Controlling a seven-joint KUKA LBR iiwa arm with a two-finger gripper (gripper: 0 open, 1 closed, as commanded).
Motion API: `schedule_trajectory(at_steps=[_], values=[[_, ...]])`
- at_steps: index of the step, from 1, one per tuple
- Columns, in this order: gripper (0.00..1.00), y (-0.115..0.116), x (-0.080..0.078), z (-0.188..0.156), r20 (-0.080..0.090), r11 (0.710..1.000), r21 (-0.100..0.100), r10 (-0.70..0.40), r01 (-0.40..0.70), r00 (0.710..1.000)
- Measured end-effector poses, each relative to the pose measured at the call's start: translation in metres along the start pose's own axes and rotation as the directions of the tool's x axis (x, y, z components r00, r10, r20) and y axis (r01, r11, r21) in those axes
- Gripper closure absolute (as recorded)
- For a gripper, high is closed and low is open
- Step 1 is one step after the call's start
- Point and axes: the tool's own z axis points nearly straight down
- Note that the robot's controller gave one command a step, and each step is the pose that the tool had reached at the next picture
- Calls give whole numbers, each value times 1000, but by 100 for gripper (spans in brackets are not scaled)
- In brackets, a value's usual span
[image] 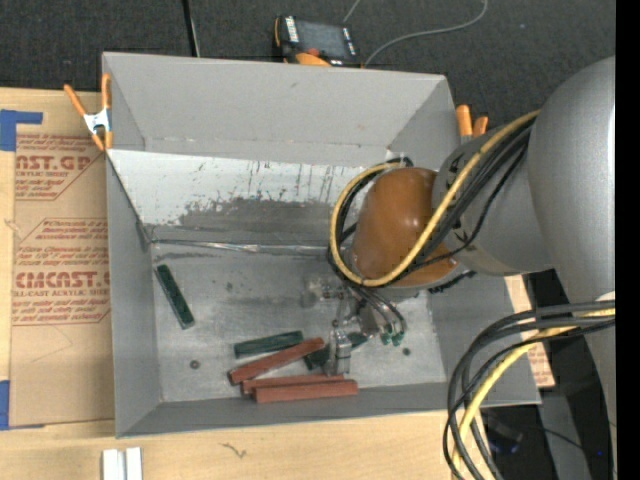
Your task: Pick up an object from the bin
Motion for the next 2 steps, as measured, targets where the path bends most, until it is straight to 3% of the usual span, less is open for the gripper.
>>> schedule_trajectory(at_steps=[1,2], values=[[100,0,0,-1,1,1000,0,1,-1,1000],[100,34,-17,-162,10,993,2,-120,120,993]])
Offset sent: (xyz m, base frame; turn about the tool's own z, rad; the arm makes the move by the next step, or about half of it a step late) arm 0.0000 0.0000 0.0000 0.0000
